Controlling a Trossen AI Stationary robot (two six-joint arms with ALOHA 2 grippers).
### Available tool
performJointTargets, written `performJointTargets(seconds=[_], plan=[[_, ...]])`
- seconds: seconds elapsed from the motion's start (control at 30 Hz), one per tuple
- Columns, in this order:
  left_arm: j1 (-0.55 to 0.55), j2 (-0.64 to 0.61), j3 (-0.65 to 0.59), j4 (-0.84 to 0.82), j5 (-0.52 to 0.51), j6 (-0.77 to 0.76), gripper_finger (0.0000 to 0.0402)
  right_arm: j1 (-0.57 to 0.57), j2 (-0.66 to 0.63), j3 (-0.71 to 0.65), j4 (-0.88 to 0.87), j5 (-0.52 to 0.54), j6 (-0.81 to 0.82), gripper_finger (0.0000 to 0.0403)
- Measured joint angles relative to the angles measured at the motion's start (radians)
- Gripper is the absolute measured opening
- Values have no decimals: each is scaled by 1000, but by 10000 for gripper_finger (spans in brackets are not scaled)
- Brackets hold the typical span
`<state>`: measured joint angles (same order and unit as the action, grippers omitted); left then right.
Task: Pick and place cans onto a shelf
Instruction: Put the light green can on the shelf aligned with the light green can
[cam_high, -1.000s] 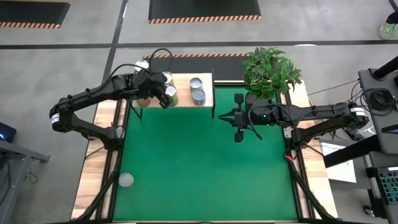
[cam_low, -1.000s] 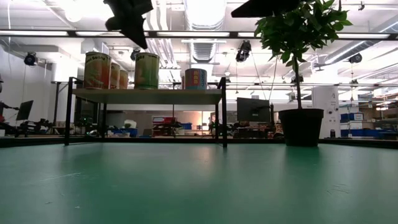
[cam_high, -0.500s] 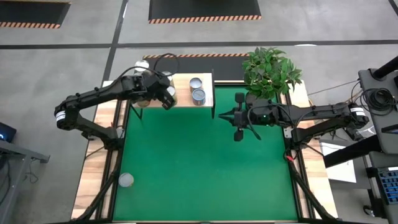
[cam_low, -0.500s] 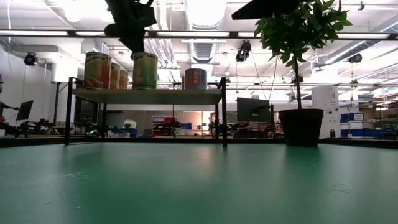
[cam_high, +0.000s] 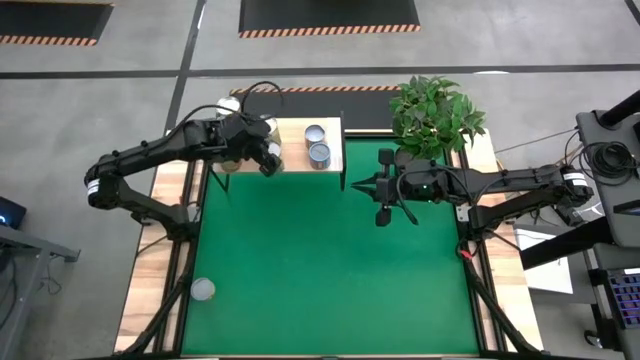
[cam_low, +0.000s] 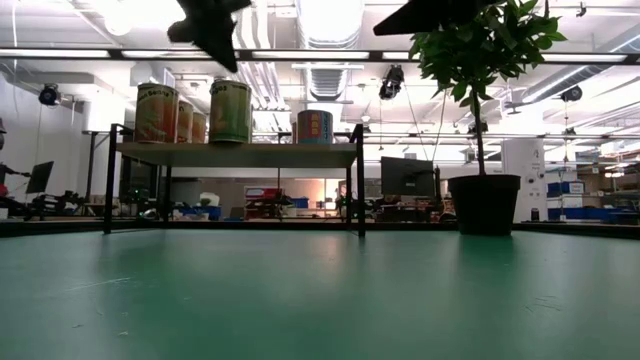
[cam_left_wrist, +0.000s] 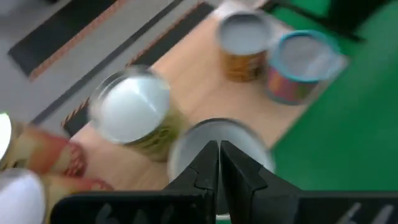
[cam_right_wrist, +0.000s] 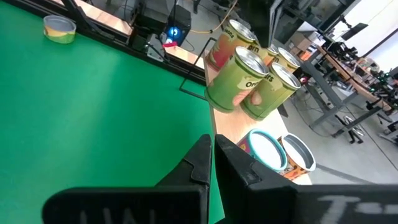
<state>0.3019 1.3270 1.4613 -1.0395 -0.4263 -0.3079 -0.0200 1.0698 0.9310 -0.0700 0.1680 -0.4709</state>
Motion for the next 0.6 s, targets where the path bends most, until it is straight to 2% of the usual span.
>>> performJointTargets(seconds=[0.17,0.33,0.47,0.53,0.6], plan=[[-91,0,44,-47,82,125,0,0,0,0,0,0,0,9],[-170,5,31,-181,88,191,0,0,0,0,-1,0,0,9],[-191,8,5,-229,87,225,0,0,0,0,0,-1,0,9],[-191,8,-13,-230,67,231,0,0,0,0,-1,-1,0,9],[-190,11,-24,-232,-9,223,0,0,0,0,0,-1,0,9]])
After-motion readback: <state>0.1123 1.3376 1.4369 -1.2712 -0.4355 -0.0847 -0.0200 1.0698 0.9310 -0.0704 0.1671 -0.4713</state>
